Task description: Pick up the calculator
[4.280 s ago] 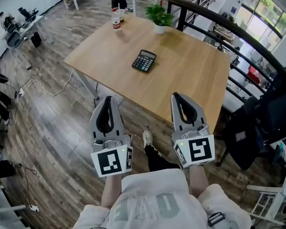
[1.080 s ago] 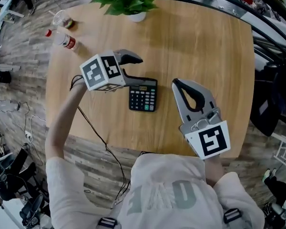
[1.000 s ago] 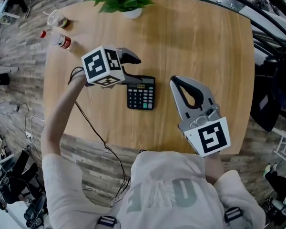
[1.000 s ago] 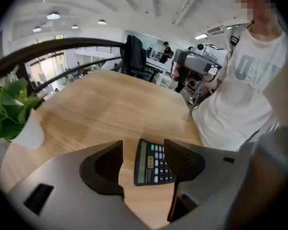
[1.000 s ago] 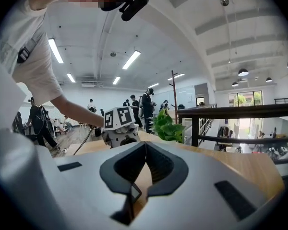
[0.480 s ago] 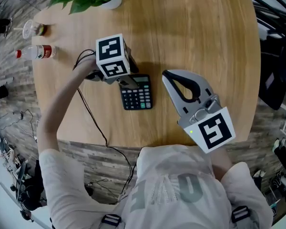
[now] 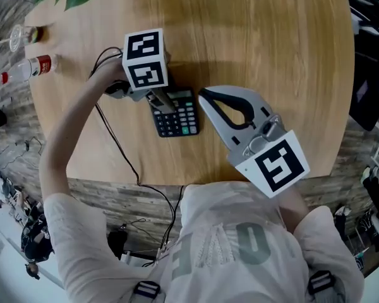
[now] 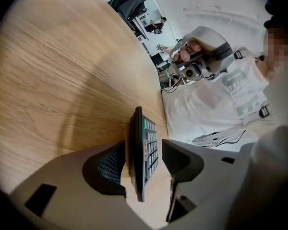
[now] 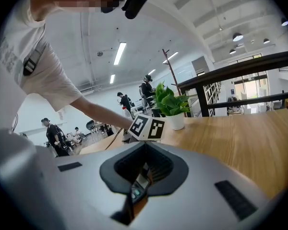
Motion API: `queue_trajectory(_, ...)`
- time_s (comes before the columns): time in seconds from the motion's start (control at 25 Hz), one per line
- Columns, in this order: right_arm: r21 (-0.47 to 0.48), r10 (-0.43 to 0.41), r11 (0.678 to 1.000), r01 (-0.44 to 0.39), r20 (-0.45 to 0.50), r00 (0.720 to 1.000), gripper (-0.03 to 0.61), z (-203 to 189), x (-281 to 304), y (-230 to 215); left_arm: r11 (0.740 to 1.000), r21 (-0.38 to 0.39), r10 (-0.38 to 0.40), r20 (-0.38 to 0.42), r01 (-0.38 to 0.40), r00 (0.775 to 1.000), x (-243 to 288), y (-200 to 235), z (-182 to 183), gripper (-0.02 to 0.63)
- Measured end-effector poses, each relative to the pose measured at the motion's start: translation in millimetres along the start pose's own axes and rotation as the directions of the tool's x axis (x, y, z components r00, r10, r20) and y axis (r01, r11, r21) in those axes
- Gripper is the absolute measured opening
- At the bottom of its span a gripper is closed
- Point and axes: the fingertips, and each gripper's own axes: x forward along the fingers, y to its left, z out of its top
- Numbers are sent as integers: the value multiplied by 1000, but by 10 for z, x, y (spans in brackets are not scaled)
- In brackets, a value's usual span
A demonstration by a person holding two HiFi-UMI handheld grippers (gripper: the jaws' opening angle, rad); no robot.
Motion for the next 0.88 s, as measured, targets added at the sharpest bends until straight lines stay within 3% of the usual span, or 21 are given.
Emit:
queue_trajectory(0.12, -3, 15, 1000, -15, -10, 1000, 18, -28, 40, 11, 998, -13, -64, -11, 64, 998, 48, -72, -2, 244)
queue_trajectory(0.32, -1, 21, 1000, -21, -19, 1000, 18, -64, 85, 22, 996, -11, -90, -23, 90, 996, 101, -76, 19, 238)
queue_trajectory(0.4, 0, 20, 1000, -20, -22, 1000, 18, -78, 89, 22, 997, -5, -71, -34, 71, 997, 114, -55, 26, 222)
queue_trajectory(0.56, -5, 13, 1000, -13, -24, 1000, 18, -85, 79, 13, 999, 35, 23, -78, -20, 997, 134, 39, 14, 130)
queue_trajectory(0.88, -40, 1, 999, -2, -24, 1000, 18, -74, 10, 30, 997, 39, 64, -98, -61, 993, 171, 43, 37, 123)
